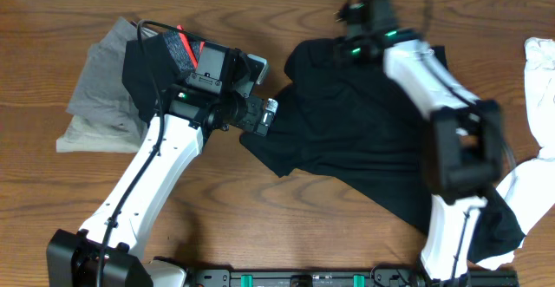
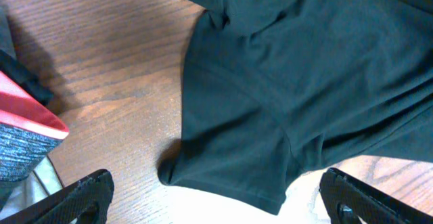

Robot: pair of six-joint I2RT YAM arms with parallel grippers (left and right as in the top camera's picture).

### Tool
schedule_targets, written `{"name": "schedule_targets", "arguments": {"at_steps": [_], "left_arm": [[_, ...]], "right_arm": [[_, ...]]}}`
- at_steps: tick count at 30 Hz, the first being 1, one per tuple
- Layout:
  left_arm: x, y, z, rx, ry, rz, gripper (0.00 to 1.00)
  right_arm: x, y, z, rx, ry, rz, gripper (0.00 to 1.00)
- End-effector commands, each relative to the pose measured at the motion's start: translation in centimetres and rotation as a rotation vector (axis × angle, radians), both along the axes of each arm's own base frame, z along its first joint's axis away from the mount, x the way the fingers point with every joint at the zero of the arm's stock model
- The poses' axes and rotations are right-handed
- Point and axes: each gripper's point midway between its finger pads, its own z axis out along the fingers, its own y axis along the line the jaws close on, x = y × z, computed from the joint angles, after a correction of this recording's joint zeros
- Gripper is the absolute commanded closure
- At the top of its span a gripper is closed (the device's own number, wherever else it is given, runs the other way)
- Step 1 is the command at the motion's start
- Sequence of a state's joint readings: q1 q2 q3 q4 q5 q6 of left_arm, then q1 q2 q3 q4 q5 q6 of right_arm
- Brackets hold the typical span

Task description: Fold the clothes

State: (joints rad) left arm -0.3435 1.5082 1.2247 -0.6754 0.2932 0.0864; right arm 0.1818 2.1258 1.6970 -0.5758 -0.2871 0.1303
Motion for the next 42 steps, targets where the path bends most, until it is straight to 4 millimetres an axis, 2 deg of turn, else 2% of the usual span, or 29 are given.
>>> {"name": "schedule_targets", "arguments": {"at_steps": [1, 2, 4, 7, 11, 13, 16, 20, 24, 26, 33, 38, 42], "left_arm": [[0.2, -0.4, 0.7, -0.010, -0.018, -0.022, 0.02], [0.3, -0.4, 0.7, -0.011, -0.020, -0.021, 0.02], [0.4, -0.5, 0.8, -0.013, -0.025, -0.021, 0.02], [0.6, -0.6, 0.9, -0.017, -0.037, -0.021, 0.02], [0.7, -0.6, 1.0, -0.019, -0.043, -0.021, 0.02], [0.7, -0.6, 1.0, -0.019, -0.043, -0.021, 0.02], [0.7, -0.6, 1.0, -0.018, -0.042, -0.021, 0.02], [0.7, -0.6, 1.0, -0.018, -0.043, -0.021, 0.02], [0.8, -0.6, 1.0, -0.017, -0.045, -0.020, 0.02], [0.8, -0.6, 1.0, -0.017, -0.047, -0.020, 0.02], [1.0, -0.7, 1.2, -0.020, -0.057, -0.020, 0.02], [1.0, -0.6, 1.2, -0.019, -0.058, -0.023, 0.02], [0.9, -0.6, 1.1, -0.018, -0.055, -0.023, 0.02]], "right_arm": [[-0.3, -10.0, 5.2, -0.084, -0.001, -0.321, 0.76], [-1.9, -13.6, 4.5, -0.120, 0.081, -0.440, 0.83], [-5.4, -18.5, 3.0, -0.155, 0.236, -0.601, 0.87], [-10.7, -23.1, 0.2, -0.168, 0.450, -0.734, 0.92], [-17.0, -27.4, -3.7, -0.148, 0.649, -0.871, 0.95], [-19.5, -29.0, -5.1, -0.129, 0.713, -0.930, 0.94], [-22.8, -31.5, -6.6, -0.102, 0.780, -1.019, 0.89], [-26.2, -34.7, -7.2, -0.124, 0.825, -1.118, 0.84], [-29.0, -37.3, -7.6, -0.169, 0.856, -1.239, 0.89], [-31.2, -38.9, -7.7, -0.247, 0.882, -1.338, 0.92], [-35.2, -41.0, -8.8, -0.365, 0.907, -1.514, 0.95], [-38.2, -44.6, -7.6, -0.601, 0.871, -1.624, 0.97], [-39.8, -48.3, -4.9, -0.812, 0.810, -1.689, 0.99]]}}
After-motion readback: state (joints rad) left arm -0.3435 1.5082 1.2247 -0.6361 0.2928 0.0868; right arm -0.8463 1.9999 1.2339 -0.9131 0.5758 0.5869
